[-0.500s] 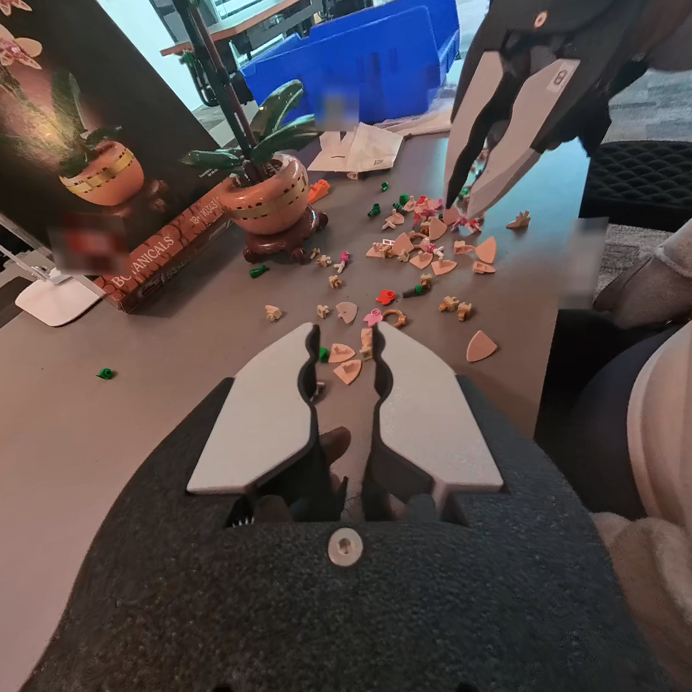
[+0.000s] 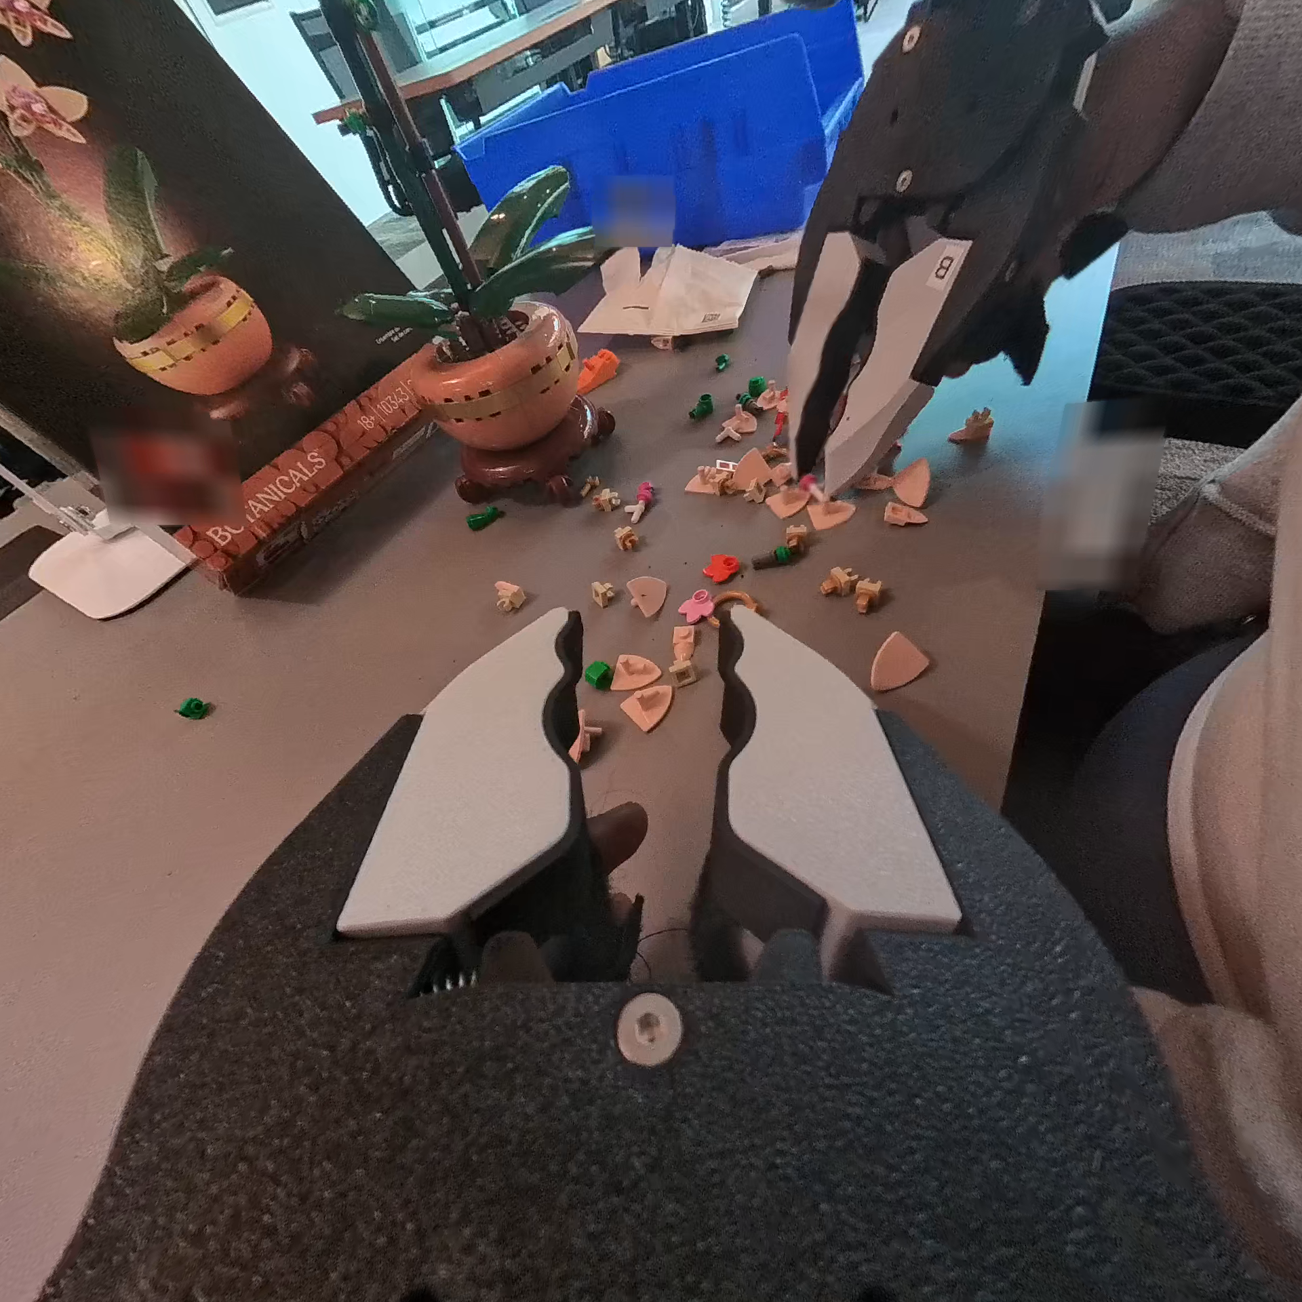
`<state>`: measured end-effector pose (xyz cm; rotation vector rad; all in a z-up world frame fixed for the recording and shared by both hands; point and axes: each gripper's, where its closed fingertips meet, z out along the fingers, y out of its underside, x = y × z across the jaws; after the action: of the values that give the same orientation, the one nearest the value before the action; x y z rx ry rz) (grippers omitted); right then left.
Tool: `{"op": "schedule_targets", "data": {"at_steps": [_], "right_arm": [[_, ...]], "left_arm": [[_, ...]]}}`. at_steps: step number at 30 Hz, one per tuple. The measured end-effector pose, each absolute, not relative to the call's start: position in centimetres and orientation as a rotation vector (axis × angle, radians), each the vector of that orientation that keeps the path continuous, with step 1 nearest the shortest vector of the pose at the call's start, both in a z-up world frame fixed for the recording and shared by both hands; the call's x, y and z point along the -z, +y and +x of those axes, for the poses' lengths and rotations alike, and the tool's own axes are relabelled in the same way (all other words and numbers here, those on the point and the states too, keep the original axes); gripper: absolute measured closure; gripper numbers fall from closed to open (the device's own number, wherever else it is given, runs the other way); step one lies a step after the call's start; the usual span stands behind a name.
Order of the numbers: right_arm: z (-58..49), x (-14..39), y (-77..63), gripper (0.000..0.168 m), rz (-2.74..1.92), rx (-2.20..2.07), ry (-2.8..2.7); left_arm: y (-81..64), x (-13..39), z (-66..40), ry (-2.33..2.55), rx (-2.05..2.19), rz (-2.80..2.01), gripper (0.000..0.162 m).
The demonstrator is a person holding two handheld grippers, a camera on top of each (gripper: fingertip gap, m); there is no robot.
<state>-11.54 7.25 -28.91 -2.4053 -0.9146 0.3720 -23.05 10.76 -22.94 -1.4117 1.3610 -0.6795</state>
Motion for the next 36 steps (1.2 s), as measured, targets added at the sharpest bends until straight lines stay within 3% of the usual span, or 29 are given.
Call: {"op": "schedule_targets", "data": {"at_steps": [19, 36], "right_arm": [[-10.8, 25.7, 8.0, 0.161, -2.207, -0.462, -0.648], [-17.8, 20.0, 8.6, 0.165, -1.752, -0.764, -0.596]], "left_arm": [[10.8, 21.9, -23.0, 1.232, 0.799, -1.480, 0.132], [8.1, 19.9, -17.5, 1.177, 1.384, -1.476, 0.140]]}}
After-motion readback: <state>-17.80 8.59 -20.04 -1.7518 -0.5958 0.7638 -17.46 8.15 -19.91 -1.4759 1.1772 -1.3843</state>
